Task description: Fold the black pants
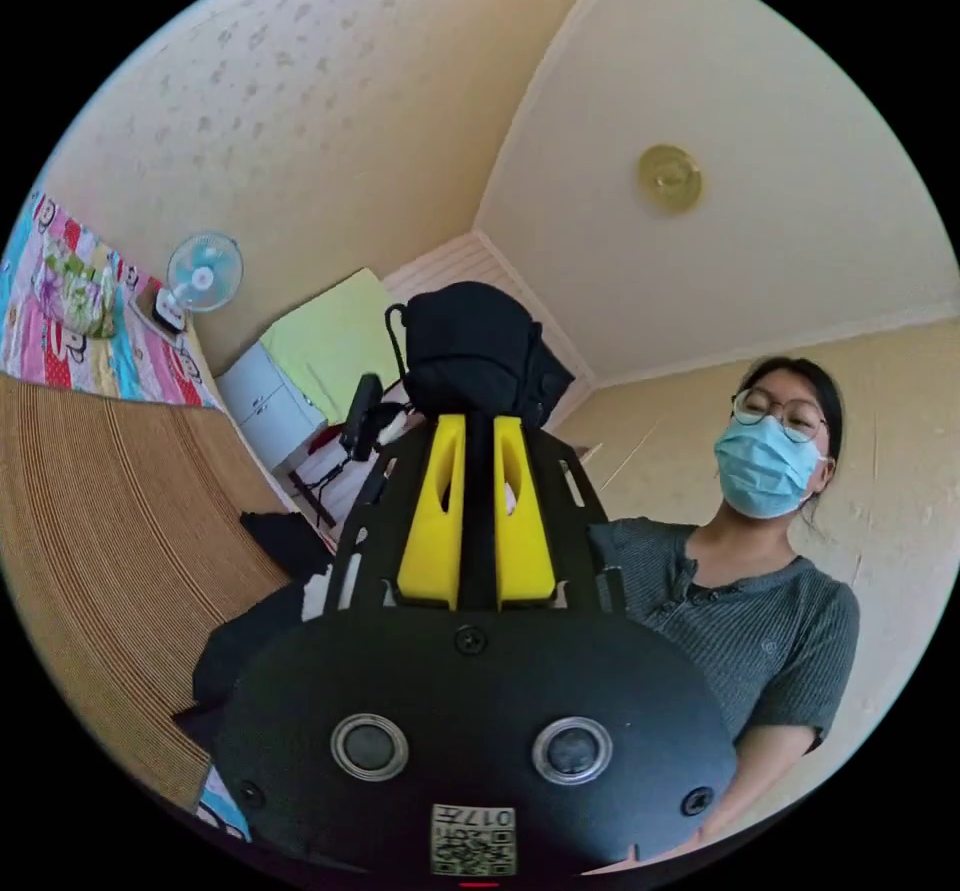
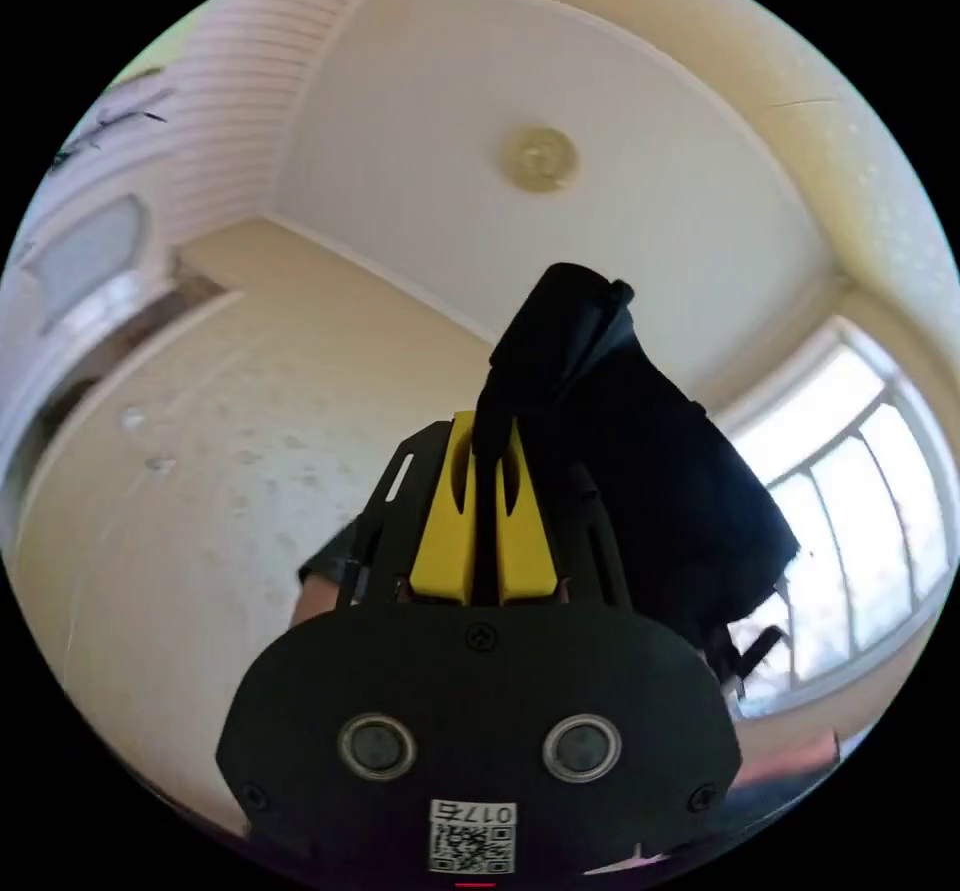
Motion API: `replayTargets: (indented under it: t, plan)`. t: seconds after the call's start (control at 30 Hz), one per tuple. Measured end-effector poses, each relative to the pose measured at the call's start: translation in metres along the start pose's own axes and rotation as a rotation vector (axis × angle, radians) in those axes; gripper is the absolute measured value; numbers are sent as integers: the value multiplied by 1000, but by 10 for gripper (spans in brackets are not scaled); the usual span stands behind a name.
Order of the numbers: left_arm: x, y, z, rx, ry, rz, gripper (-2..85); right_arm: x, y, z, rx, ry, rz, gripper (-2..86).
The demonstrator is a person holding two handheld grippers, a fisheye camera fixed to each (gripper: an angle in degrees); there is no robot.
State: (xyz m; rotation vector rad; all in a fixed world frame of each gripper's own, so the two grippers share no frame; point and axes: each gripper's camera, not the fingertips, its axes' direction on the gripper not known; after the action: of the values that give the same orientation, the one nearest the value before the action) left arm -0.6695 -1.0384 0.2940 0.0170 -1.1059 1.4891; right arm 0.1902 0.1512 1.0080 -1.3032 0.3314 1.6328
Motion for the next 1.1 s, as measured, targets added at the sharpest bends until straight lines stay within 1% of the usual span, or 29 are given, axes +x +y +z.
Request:
replayTargets:
  t: [0.03, 0.07, 0.1, 0.13, 0.17, 0.2, 0.23, 0.27, 0.3, 0.33, 0.37, 0.4, 0.43, 0.47, 0.5, 0.57, 0.6, 0.63, 0.67, 0.7, 0.73, 0.77, 0.83, 0.87, 0.93, 0.97, 1.03, 1.07, 1.1]
  plan:
    - [23, -3, -17, 42, -11, 95, 44, -18, -4, -7, -52, 234, 65, 5]
    - [34, -5, -24, 41, -51, 127, 44, -27, -5, -11, -74, 358, 99, 4]
    - [56, -7, -34, 39, -153, 186, 42, -45, -4, -18, -106, 612, 178, 1]
    - [74, -10, -38, 21, -240, 236, 42, -58, 2, -26, -143, 861, 282, 0]
    - [81, -11, -36, -4, -277, 259, 41, -62, 6, -29, -169, 981, 339, 0]
    - [89, -14, -23, -87, -336, 283, 41, -65, 20, -33, -230, 1171, 430, 0]
    - [88, -15, -2, -185, -380, 287, 40, -66, 37, -39, -231, 1266, 473, 0]
    - [86, -14, 10, -229, -391, 290, 40, -66, 45, -43, -201, 1290, 485, 0]
    - [80, -11, 32, -299, -405, 283, 40, -70, 59, -52, -110, 1337, 487, 0]
    - [71, -8, 53, -357, -422, 258, 40, -80, 66, -58, 9, 1407, 456, 1]
    - [67, -6, 63, -379, -419, 245, 39, -87, 67, -60, 78, 1452, 432, 1]
    - [58, -4, 80, -409, -385, 216, 39, -99, 61, -56, 190, 1529, 351, 2]
    - [52, -4, 96, -425, -329, 194, 40, -106, 44, -43, 234, 1571, 242, 3]
    - [52, -4, 103, -430, -302, 188, 40, -107, 32, -33, 233, 1582, 182, 4]
    - [54, -7, 118, -437, -250, 192, 40, -103, 1, -10, 204, 1603, 70, 4]
    - [67, -16, 138, -442, -190, 228, 40, -85, -57, 36, 80, 1645, -93, 5]
    - [78, -25, 147, -439, -152, 256, 41, -65, -93, 71, -14, 1657, -203, 6]
    - [90, -36, 153, -427, -117, 279, 41, -42, -126, 105, -91, 1633, -310, 6]
    - [97, -43, 154, -418, -103, 292, 41, -30, -141, 120, -124, 1608, -356, 7]
    - [111, -55, 154, -398, -94, 319, 41, -3, -170, 148, -183, 1545, -424, 7]
    - [124, -65, 149, -365, -92, 344, 41, 30, -200, 168, -245, 1468, -438, 7]
    - [130, -71, 144, -346, -91, 356, 42, 47, -214, 176, -274, 1433, -426, 8]
    - [152, -88, 118, -257, -119, 381, 41, 123, -257, 200, -372, 1326, -361, 8]
    - [156, -92, 110, -235, -136, 383, 41, 143, -264, 204, -394, 1311, -336, 9]
    - [163, -101, 71, -163, -241, 364, 40, 234, -283, 206, -491, 1286, -155, 10]
    - [162, -103, 60, -147, -273, 349, 40, 257, -283, 203, -518, 1287, -108, 11]
    - [146, -101, 14, -103, -412, 247, 40, 350, -264, 173, -602, 1297, 90, 16]
    - [139, -99, 2, -99, -451, 218, 40, 375, -254, 161, -618, 1292, 157, 17]
    - [122, -90, -25, -92, -540, 149, 42, 425, -228, 130, -645, 1274, 323, 22]
